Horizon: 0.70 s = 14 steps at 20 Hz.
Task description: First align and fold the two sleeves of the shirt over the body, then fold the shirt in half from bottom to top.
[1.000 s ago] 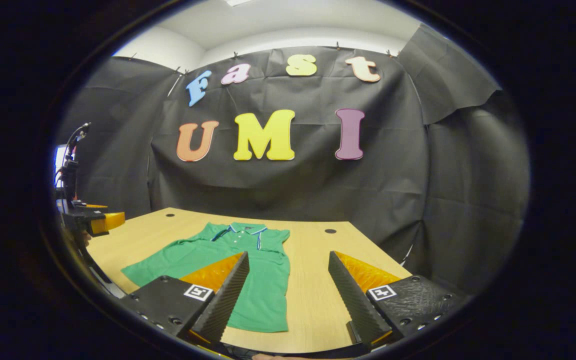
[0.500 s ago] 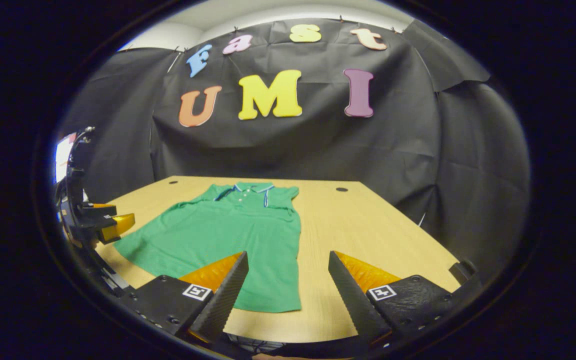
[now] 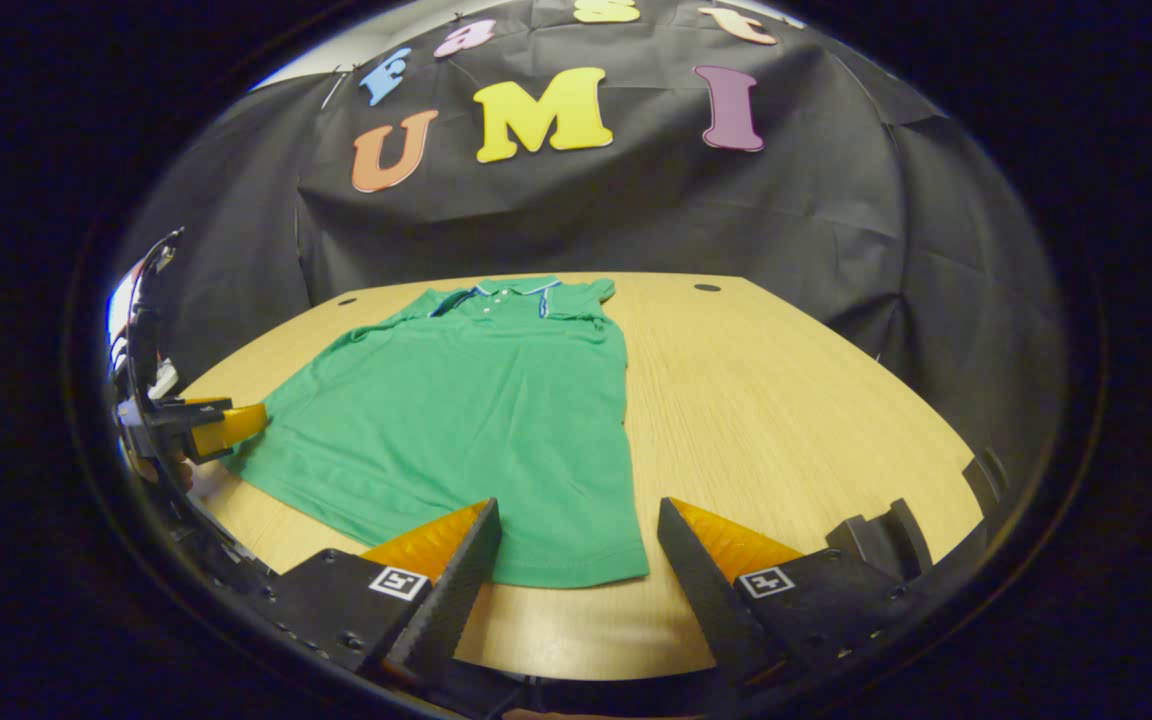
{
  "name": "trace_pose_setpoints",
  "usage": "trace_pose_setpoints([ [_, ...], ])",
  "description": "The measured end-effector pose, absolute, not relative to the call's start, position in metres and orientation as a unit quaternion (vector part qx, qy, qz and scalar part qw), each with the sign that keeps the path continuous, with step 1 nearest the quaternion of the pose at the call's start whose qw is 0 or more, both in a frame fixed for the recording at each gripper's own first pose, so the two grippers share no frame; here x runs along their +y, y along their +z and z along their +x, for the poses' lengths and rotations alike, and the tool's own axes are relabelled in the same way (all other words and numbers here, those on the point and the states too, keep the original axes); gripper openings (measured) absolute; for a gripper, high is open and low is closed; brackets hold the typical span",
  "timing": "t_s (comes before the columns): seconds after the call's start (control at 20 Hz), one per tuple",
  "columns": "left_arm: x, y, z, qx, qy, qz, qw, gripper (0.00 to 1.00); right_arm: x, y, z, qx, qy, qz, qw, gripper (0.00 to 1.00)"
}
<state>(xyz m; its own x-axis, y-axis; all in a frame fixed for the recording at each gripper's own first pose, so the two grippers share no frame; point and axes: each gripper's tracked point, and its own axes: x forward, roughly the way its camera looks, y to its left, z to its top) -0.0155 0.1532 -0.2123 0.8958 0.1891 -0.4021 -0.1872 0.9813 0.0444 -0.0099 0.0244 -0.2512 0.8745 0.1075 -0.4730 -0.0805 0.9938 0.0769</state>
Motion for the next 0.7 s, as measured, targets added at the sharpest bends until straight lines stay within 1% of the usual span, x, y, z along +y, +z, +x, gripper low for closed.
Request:
trace_pose_setpoints([
  [0.05, 0.148, -0.212, -0.014, 0.206, 0.089, -0.007, 0.974, 1.0, 0.025, -0.251, -0.009, 0.247, 0.048, 0.029, 0.967, 0.98],
  [0.1, 0.147, -0.216, -0.014, 0.211, 0.09, -0.007, 0.973, 1.0, 0.023, -0.251, -0.008, 0.249, 0.042, 0.034, 0.967, 0.95],
  [0.15, 0.145, -0.215, -0.012, 0.21, 0.089, -0.005, 0.974, 0.96, 0.022, -0.251, -0.007, 0.251, 0.036, 0.036, 0.967, 0.92],
  [0.2, 0.141, -0.217, -0.012, 0.215, 0.084, -0.003, 0.973, 0.94, 0.024, -0.251, -0.007, 0.252, 0.034, 0.033, 0.967, 0.91],
  [0.25, 0.138, -0.216, -0.01, 0.215, 0.08, -0.002, 0.973, 0.82, 0.027, -0.251, -0.006, 0.253, 0.039, 0.03, 0.966, 0.92],
  [0.3, 0.137, -0.216, -0.009, 0.214, 0.079, -0.003, 0.974, 0.77, 0.033, -0.251, -0.006, 0.255, 0.046, 0.033, 0.965, 0.87],
  [0.35, 0.138, -0.216, -0.008, 0.214, 0.08, -0.003, 0.974, 0.66, 0.035, -0.25, -0.004, 0.253, 0.048, 0.036, 0.966, 0.81],
  [0.4, 0.137, -0.216, -0.008, 0.213, 0.078, -0.003, 0.974, 0.63, 0.036, -0.251, -0.003, 0.253, 0.05, 0.042, 0.965, 0.67],
  [0.45, 0.133, -0.215, -0.007, 0.213, 0.071, -0.004, 0.974, 0.54, 0.038, -0.251, -0.001, 0.252, 0.052, 0.049, 0.965, 0.53],
  [0.5, 0.13, -0.216, -0.006, 0.213, 0.063, -0.005, 0.975, 0.43, 0.041, -0.252, 0.0, 0.254, 0.058, 0.055, 0.964, 0.35],
  [0.55, 0.129, -0.215, -0.005, 0.212, 0.057, -0.009, 0.976, 0.26, 0.044, -0.251, 0.001, 0.256, 0.067, 0.066, 0.962, 0.26],
  [0.6, 0.128, -0.215, -0.003, 0.211, 0.056, -0.012, 0.976, 0.17, 0.045, -0.25, 0.003, 0.256, 0.071, 0.072, 0.961, 0.08],
  [0.65, 0.127, -0.215, -0.002, 0.211, 0.055, -0.013, 0.976, 0.11, 0.045, -0.248, 0.004, 0.257, 0.079, 0.07, 0.961, 0.05],
  [0.7, 0.125, -0.214, -0.002, 0.211, 0.052, -0.013, 0.976, 0.1, 0.045, -0.247, 0.005, 0.256, 0.082, 0.075, 0.96, 0.03],
])
